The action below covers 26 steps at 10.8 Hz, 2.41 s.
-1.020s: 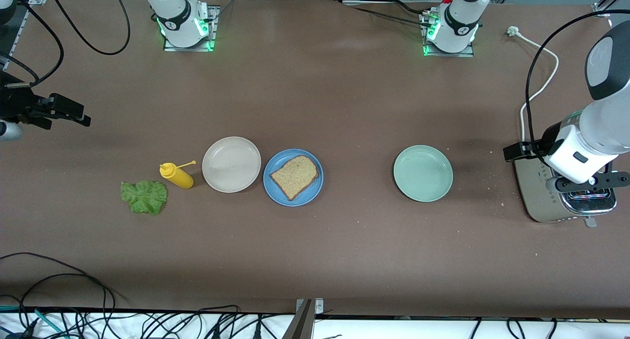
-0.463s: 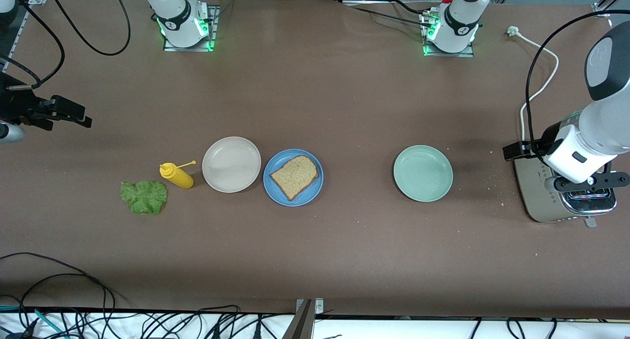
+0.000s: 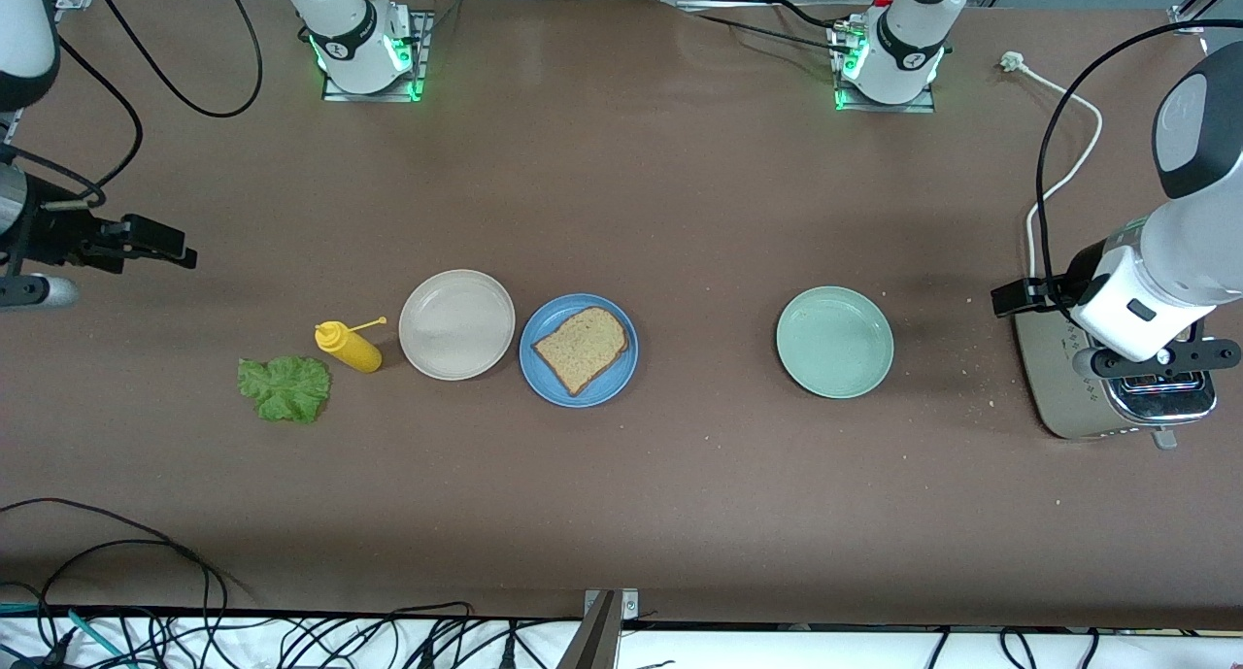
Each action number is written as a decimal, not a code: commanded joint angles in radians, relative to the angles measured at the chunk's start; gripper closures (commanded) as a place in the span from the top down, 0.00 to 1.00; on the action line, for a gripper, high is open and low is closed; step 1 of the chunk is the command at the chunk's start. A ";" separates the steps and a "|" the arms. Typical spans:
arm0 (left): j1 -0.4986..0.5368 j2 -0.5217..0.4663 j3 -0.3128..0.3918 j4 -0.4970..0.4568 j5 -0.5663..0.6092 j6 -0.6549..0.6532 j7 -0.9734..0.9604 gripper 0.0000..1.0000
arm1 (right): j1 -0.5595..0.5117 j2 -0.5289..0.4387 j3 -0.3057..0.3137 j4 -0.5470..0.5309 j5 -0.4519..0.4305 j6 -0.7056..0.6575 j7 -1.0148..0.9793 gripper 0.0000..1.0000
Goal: Make sandwich in blue plate with both arms
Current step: 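Reach the right gripper down to the green lettuce leaf, then close the right gripper on the lettuce leaf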
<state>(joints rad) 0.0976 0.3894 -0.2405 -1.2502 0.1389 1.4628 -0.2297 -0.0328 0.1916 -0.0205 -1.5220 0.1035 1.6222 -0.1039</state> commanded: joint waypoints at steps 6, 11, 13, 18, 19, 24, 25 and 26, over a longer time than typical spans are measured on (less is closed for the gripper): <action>0.011 -0.021 -0.011 -0.020 -0.004 -0.010 0.021 1.00 | 0.016 0.158 0.004 0.033 -0.157 0.089 -0.054 1.00; 0.011 -0.021 -0.011 -0.023 -0.004 -0.010 0.021 1.00 | 0.014 0.267 0.002 0.033 -0.145 0.237 -0.056 1.00; 0.011 -0.021 -0.013 -0.023 -0.004 -0.010 0.021 1.00 | 0.011 0.327 0.002 0.031 -0.145 0.301 -0.056 1.00; 0.013 -0.037 -0.011 -0.028 -0.004 -0.015 0.023 1.00 | -0.015 0.460 0.004 0.029 -0.113 0.465 -0.095 1.00; 0.013 -0.037 -0.011 -0.028 -0.002 -0.015 0.023 1.00 | -0.018 0.492 0.002 0.029 -0.085 0.516 -0.137 1.00; 0.013 -0.035 -0.011 -0.029 -0.004 -0.015 0.023 1.00 | -0.033 0.562 0.002 0.014 -0.079 0.585 -0.157 1.00; 0.011 -0.035 -0.011 -0.029 -0.004 -0.015 0.021 1.00 | -0.036 0.563 0.002 0.002 -0.080 0.585 -0.157 1.00; 0.013 -0.034 -0.011 -0.029 -0.004 -0.015 0.023 1.00 | -0.036 0.569 0.002 0.000 -0.079 0.587 -0.157 1.00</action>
<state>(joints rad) 0.0990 0.3787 -0.2446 -1.2570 0.1389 1.4532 -0.2293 -0.0588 0.7481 -0.0224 -1.5211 0.0011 2.2056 -0.2357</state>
